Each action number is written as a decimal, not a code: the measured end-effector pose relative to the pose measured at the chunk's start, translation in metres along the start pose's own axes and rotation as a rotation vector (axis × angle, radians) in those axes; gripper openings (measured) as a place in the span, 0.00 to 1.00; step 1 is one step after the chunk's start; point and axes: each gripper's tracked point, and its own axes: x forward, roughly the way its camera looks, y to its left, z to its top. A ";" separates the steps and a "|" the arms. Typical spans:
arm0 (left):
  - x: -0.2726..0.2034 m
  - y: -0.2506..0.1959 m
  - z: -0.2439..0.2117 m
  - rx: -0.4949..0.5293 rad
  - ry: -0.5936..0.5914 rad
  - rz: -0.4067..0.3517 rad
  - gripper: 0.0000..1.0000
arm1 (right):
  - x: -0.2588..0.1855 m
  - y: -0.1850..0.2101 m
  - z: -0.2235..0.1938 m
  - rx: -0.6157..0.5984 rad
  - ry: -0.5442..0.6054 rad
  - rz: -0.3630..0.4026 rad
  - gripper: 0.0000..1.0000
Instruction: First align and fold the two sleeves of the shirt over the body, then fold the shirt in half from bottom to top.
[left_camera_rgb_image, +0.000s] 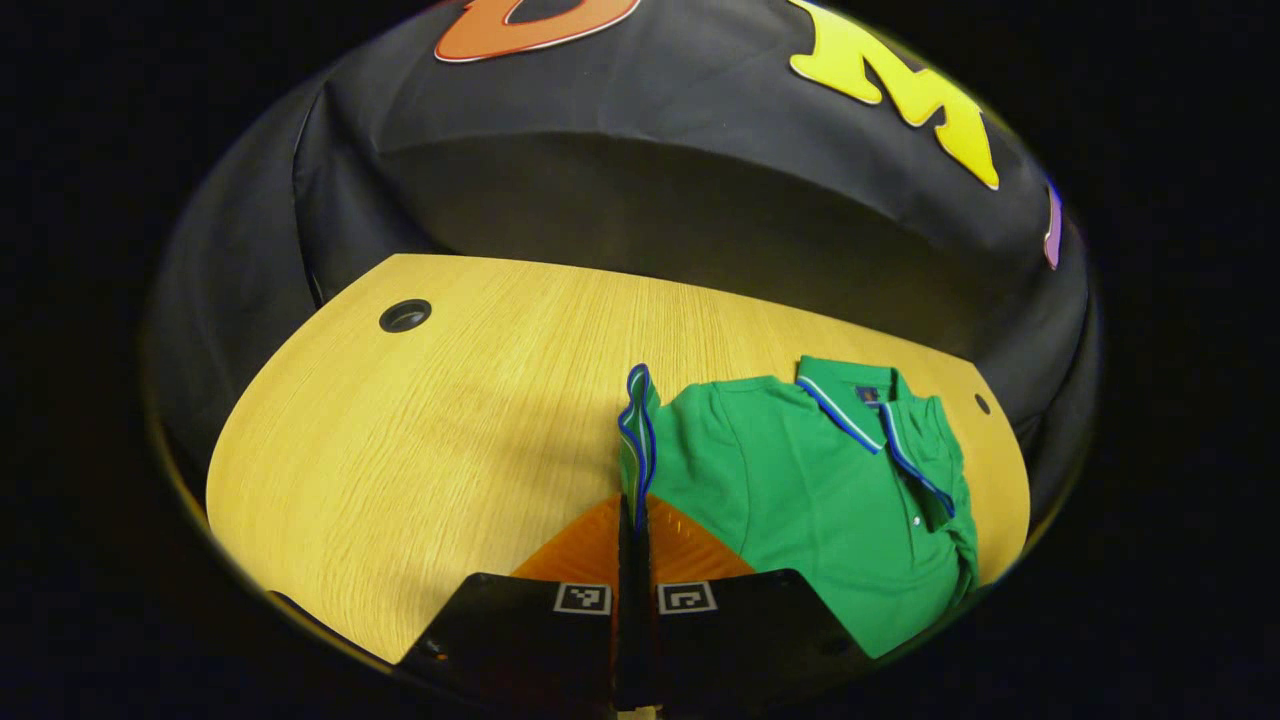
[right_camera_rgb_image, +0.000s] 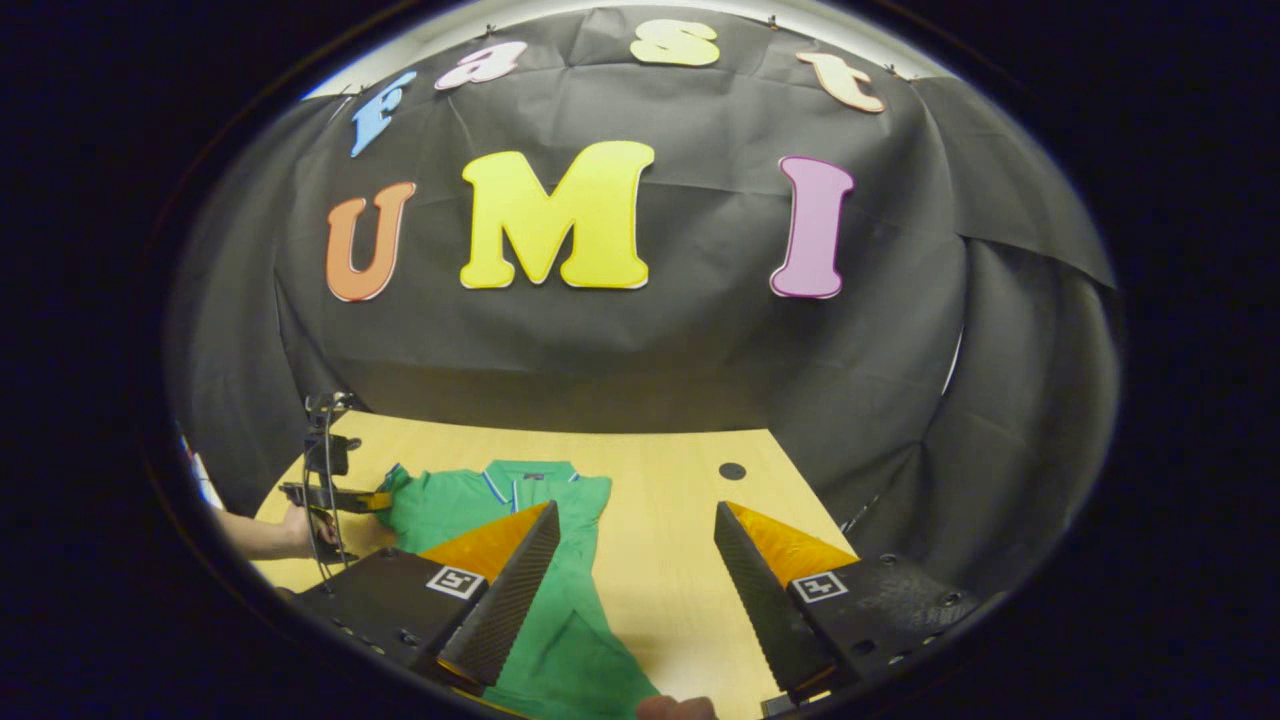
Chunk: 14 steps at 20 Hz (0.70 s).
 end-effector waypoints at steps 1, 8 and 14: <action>-0.005 -0.004 0.005 -0.011 -0.005 -0.007 0.00 | 0.001 0.000 0.001 0.006 -0.003 0.001 0.95; -0.027 -0.057 0.034 0.024 -0.031 -0.037 0.03 | -0.004 0.001 0.001 0.060 -0.022 0.022 0.95; -0.020 -0.132 0.039 0.071 -0.027 -0.083 0.03 | -0.020 -0.035 0.005 0.102 -0.059 -0.037 0.95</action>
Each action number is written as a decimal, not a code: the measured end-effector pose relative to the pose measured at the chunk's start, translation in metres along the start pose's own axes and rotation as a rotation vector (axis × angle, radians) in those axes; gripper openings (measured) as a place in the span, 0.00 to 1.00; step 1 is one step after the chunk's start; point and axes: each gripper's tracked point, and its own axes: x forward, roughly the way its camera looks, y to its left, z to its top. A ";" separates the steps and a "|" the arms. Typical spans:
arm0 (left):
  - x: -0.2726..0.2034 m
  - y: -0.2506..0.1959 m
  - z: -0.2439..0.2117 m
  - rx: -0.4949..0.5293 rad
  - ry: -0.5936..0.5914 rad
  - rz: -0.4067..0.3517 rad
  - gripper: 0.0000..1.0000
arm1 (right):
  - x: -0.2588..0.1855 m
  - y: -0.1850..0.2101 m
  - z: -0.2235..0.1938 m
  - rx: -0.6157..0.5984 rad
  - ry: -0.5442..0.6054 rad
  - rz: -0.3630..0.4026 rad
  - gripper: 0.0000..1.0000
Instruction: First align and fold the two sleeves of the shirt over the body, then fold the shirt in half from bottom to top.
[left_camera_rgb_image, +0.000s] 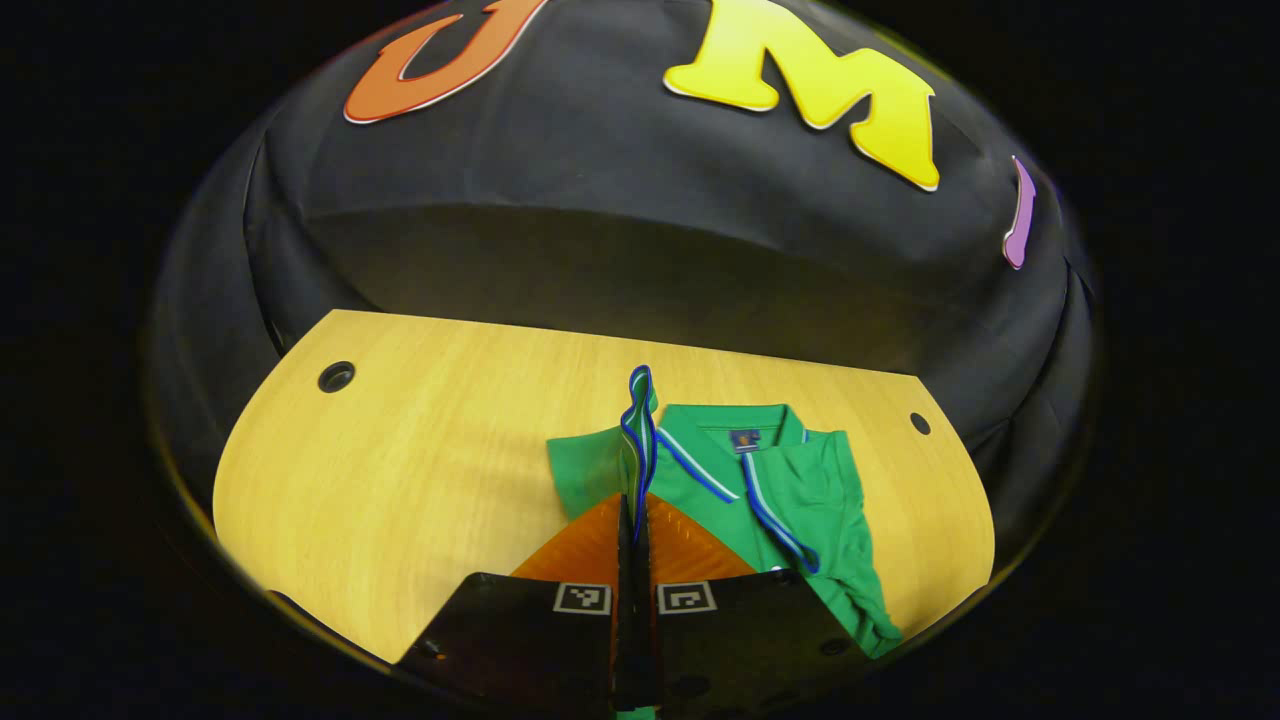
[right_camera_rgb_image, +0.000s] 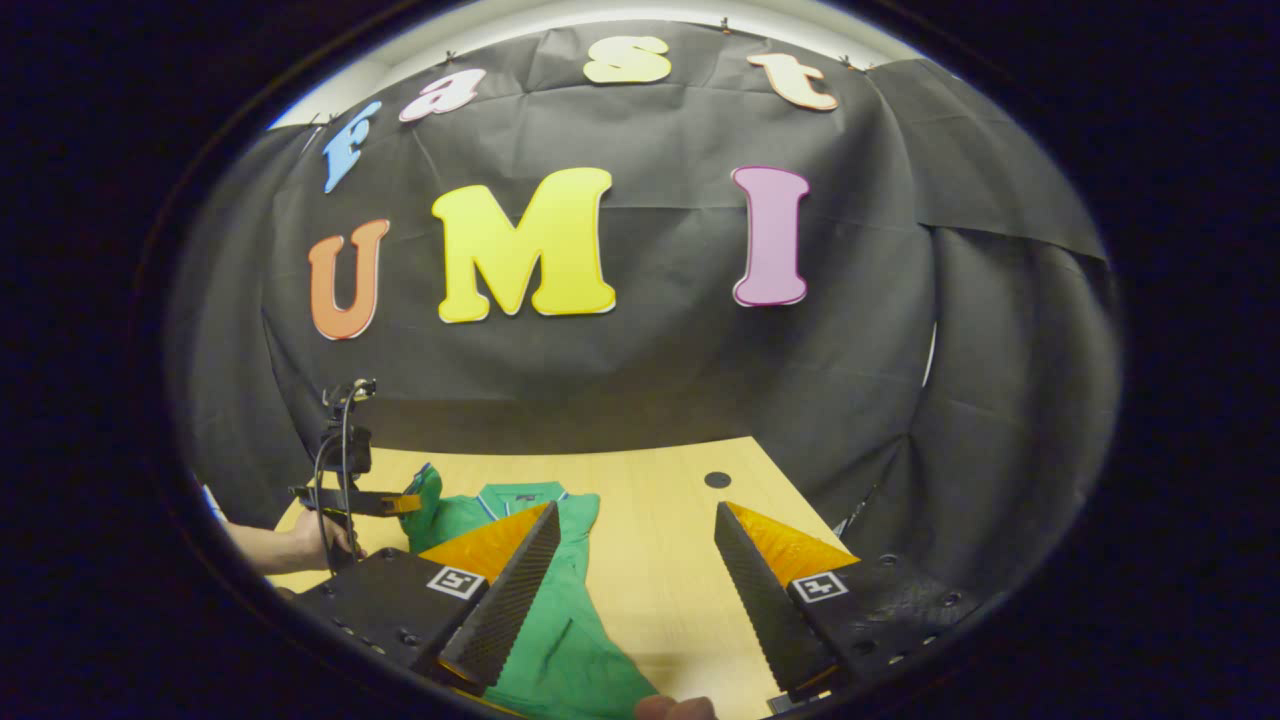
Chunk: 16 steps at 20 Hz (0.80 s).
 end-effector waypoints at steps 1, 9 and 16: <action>0.003 -0.012 0.000 0.003 0.004 -0.008 0.03 | 0.000 -0.009 0.004 0.012 -0.004 -0.014 0.95; 0.037 -0.073 -0.011 0.053 0.031 -0.033 0.08 | -0.013 -0.050 0.003 0.038 -0.006 -0.104 0.95; 0.015 -0.066 0.006 0.045 -0.030 -0.005 1.00 | -0.010 -0.032 0.008 0.020 -0.017 -0.070 0.94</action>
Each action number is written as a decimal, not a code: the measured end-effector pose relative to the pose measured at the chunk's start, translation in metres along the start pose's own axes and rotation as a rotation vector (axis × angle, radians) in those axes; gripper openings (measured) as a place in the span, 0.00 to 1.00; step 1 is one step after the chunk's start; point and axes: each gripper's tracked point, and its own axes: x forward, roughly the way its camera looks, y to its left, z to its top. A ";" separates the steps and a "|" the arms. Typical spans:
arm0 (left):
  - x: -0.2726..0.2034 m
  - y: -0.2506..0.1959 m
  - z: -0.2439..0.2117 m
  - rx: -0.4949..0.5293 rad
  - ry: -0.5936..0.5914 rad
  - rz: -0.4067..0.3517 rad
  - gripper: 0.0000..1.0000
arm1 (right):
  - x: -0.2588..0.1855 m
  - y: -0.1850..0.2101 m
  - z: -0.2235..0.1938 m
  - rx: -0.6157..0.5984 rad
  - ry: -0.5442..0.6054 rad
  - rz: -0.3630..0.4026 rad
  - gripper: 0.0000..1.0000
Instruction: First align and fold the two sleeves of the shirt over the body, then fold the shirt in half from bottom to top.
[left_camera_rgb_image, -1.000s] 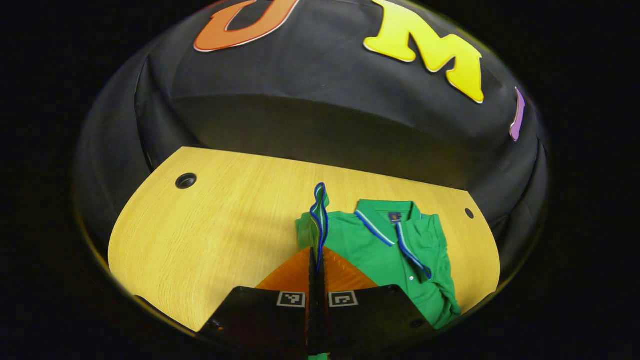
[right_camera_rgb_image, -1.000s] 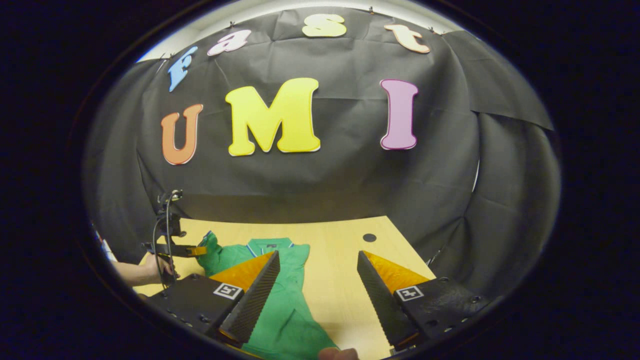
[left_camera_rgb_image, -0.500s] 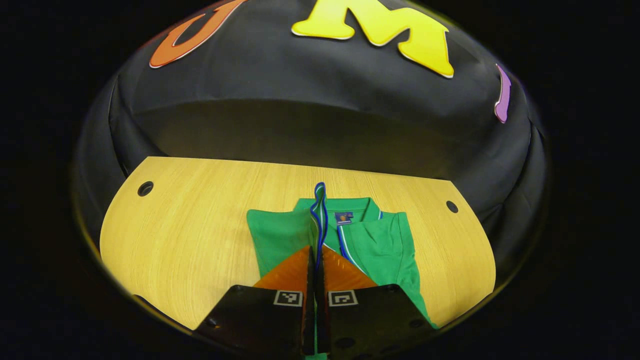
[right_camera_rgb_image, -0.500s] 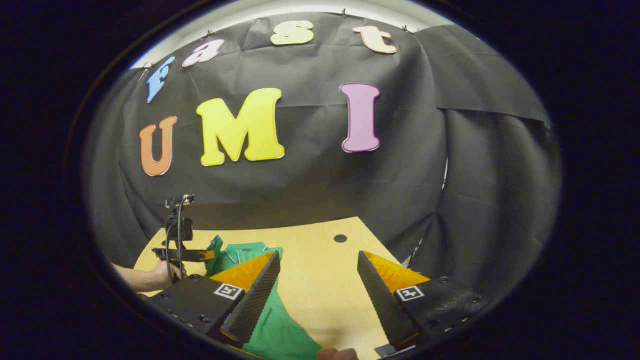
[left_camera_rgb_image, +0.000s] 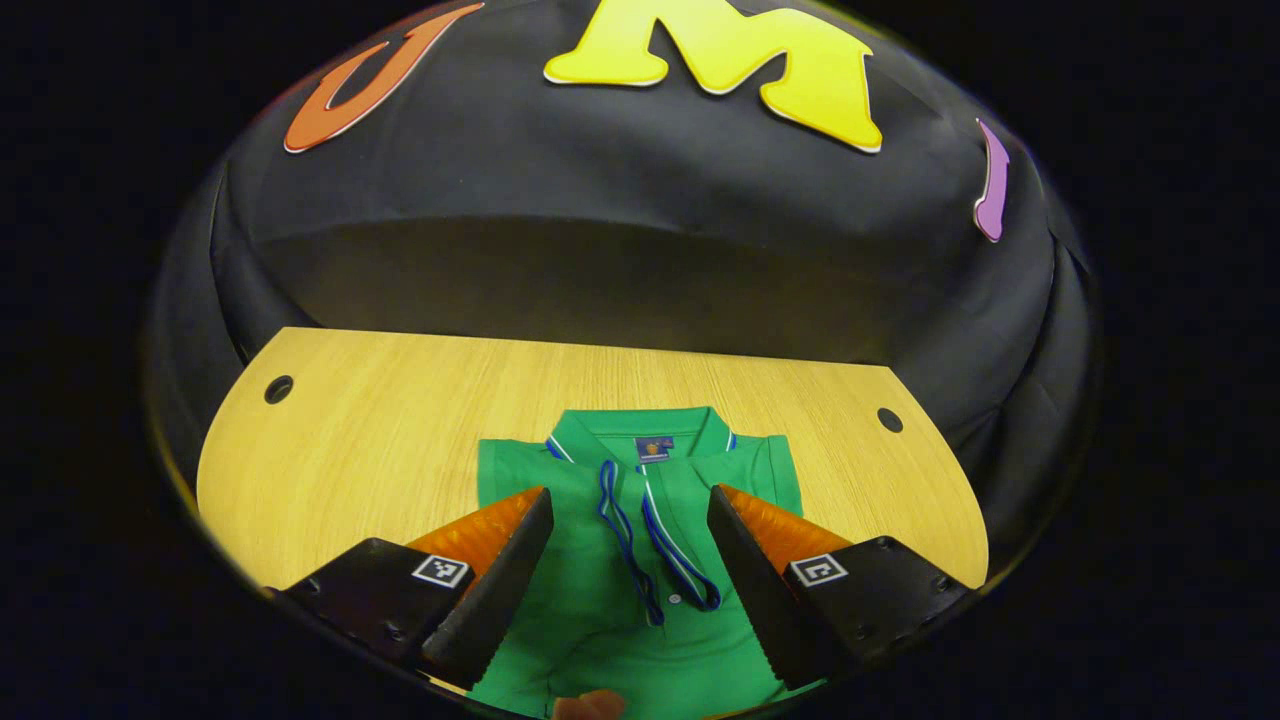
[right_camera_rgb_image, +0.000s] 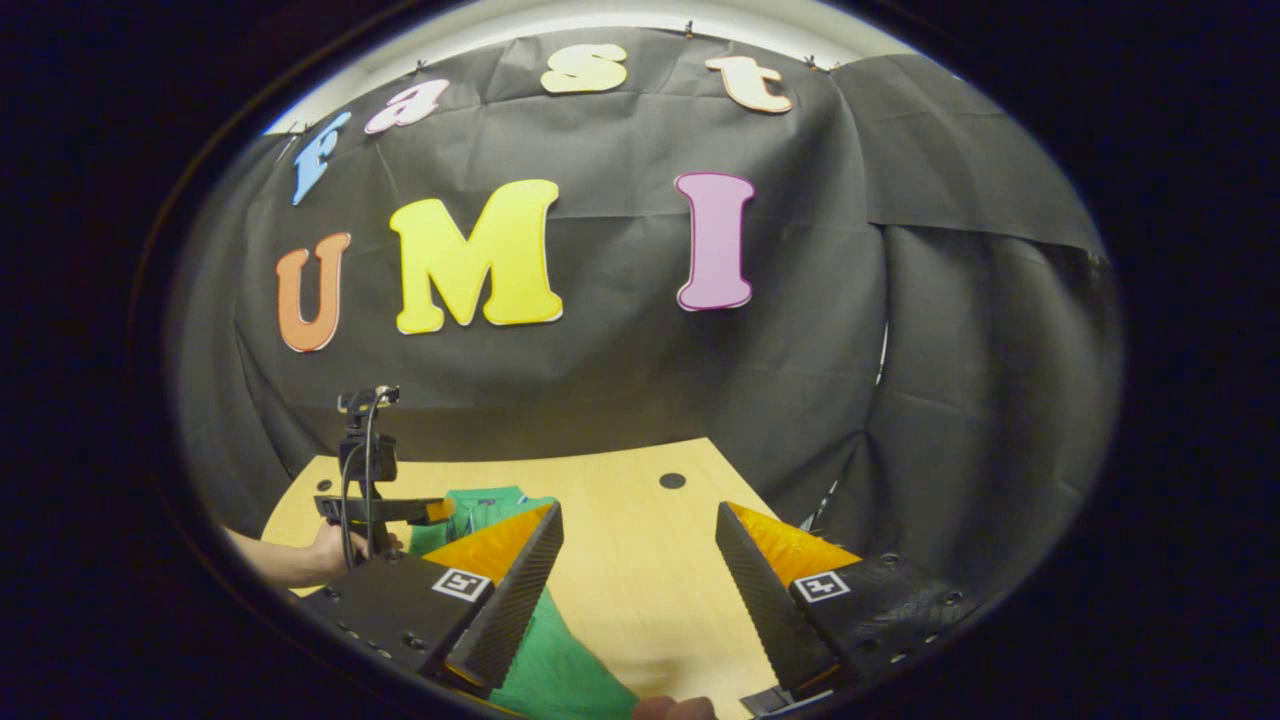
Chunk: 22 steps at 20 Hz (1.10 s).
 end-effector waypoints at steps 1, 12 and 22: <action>-0.006 0.006 0.004 -0.005 -0.014 0.010 1.00 | 0.000 0.005 0.000 0.000 0.002 0.013 0.94; -0.128 0.064 0.031 -0.057 -0.170 0.098 1.00 | -0.006 0.052 -0.004 -0.086 -0.023 0.175 0.94; -0.263 0.086 -0.009 -0.016 -0.254 0.139 0.99 | -0.020 0.049 -0.050 -0.162 0.047 0.265 0.94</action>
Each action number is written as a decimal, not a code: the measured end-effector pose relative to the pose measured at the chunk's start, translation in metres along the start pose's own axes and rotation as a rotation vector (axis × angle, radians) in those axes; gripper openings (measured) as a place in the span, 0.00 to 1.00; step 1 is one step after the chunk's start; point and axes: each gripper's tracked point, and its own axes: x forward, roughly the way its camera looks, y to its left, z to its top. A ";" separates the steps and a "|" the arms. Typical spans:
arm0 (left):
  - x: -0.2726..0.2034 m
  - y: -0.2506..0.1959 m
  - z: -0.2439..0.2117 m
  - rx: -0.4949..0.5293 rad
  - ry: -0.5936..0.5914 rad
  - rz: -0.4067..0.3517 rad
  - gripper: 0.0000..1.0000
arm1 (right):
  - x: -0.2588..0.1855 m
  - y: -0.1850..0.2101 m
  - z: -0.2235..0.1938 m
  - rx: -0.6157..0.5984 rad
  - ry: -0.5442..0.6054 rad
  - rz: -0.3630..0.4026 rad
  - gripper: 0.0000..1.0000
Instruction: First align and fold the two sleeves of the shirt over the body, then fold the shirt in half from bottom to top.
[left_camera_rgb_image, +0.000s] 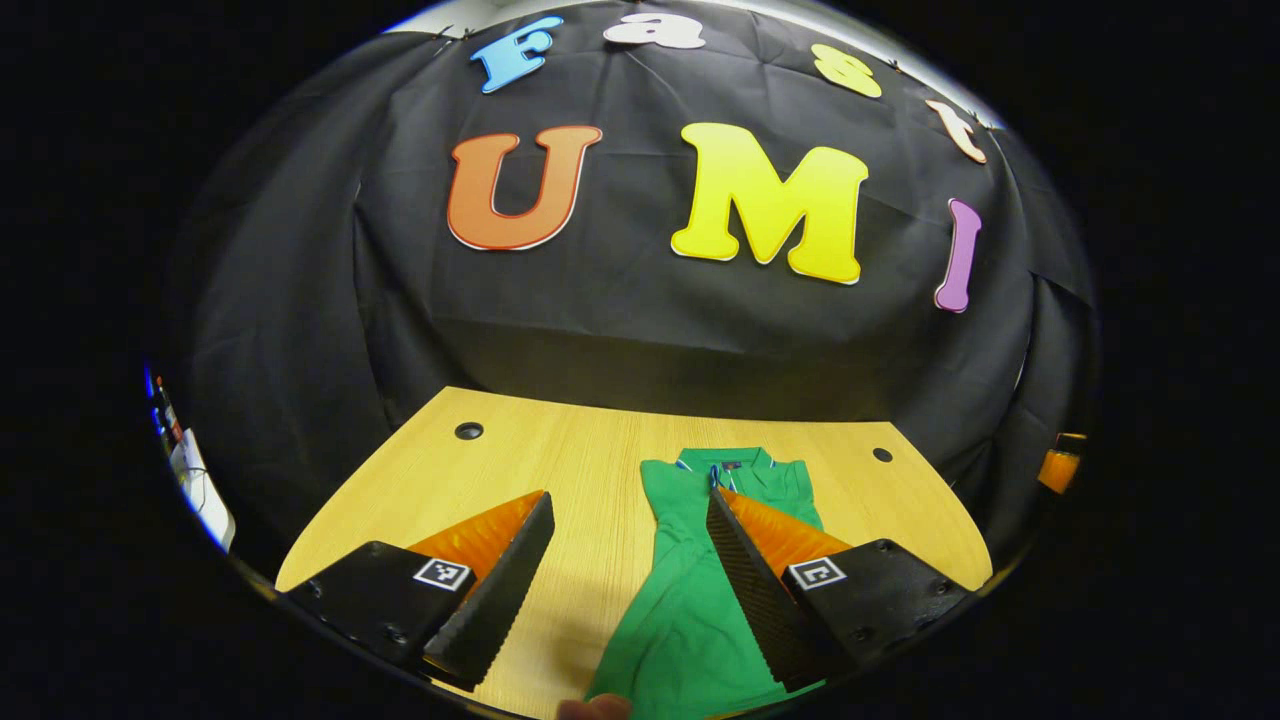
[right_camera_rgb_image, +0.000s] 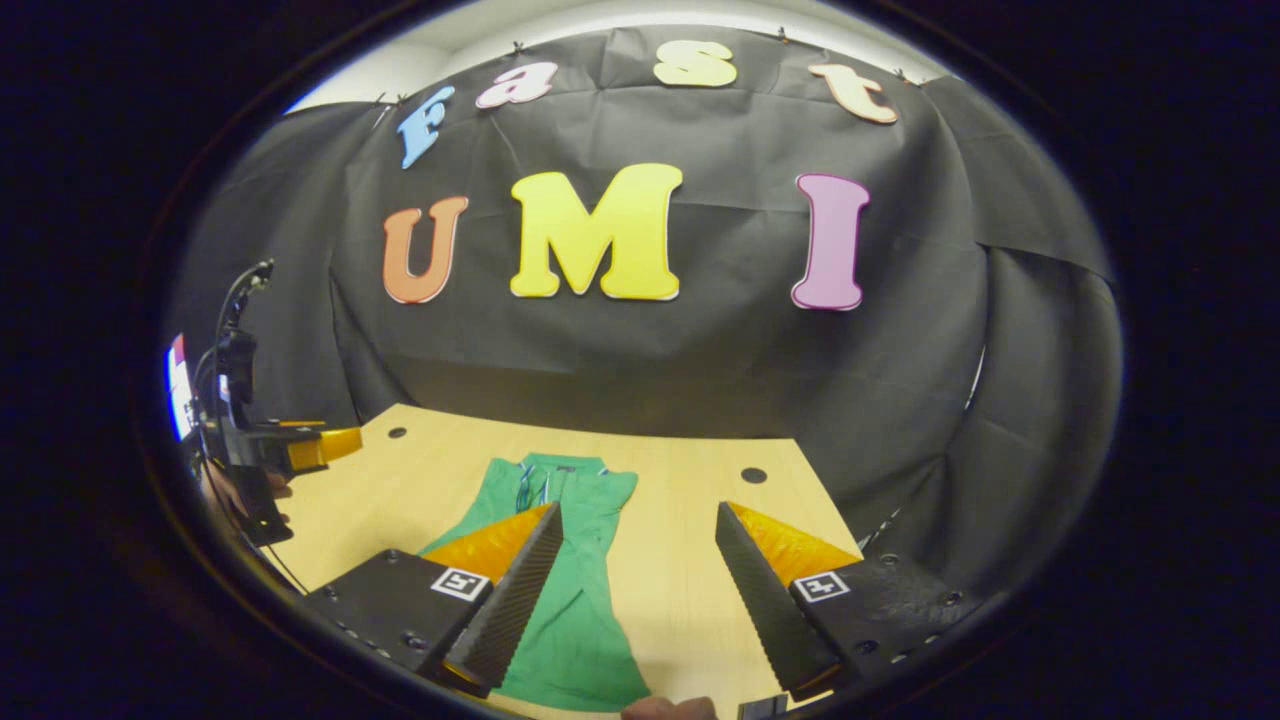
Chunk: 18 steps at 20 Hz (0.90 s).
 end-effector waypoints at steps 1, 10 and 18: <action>-0.011 0.002 -0.005 0.002 0.003 -0.003 0.99 | -0.001 0.002 -0.006 0.005 0.014 0.008 0.94; -0.069 0.027 -0.079 0.051 0.170 -0.032 0.99 | -0.009 0.005 -0.100 0.041 0.237 0.076 0.95; -0.108 0.018 -0.176 0.044 0.473 -0.122 0.99 | -0.032 -0.009 -0.181 -0.078 0.436 0.064 0.96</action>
